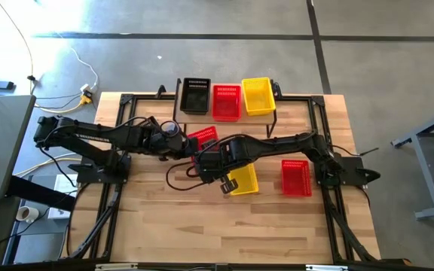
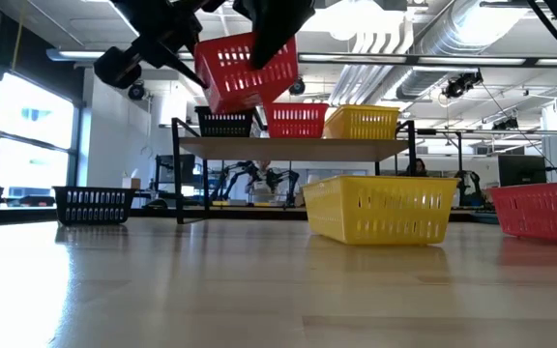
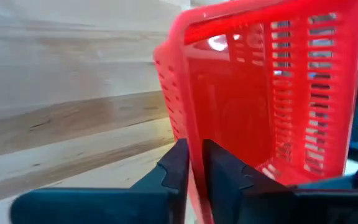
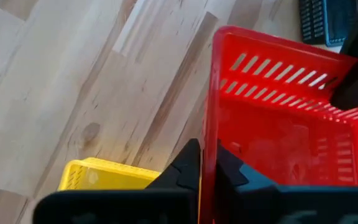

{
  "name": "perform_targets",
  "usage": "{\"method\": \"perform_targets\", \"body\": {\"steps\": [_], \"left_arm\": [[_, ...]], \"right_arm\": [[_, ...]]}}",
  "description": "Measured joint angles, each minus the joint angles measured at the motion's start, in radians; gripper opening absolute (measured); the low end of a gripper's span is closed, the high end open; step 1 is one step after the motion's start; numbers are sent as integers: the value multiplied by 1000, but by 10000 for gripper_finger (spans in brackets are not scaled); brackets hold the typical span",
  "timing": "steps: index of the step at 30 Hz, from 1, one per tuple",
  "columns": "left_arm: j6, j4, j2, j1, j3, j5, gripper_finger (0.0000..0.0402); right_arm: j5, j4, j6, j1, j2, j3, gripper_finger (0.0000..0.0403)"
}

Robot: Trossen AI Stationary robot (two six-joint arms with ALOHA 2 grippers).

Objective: Stack baskets on shelf by color
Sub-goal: Stack the left red basket on top of the red basket on the shelf

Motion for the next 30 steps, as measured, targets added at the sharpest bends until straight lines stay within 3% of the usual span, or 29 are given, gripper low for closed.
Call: {"method": "perform_targets", "body": {"steps": [7, 15, 30], "left_arm": [[34, 4, 0, 0, 0, 11, 93], [207, 3, 0, 57, 0, 33, 146], [601, 71, -41, 248, 1, 221, 150]], "right_arm": [[-8, -26, 37, 0, 0, 0, 1], [-45, -52, 187, 0, 0, 0, 0], [-50, -97, 576, 0, 0, 0, 0]]}}
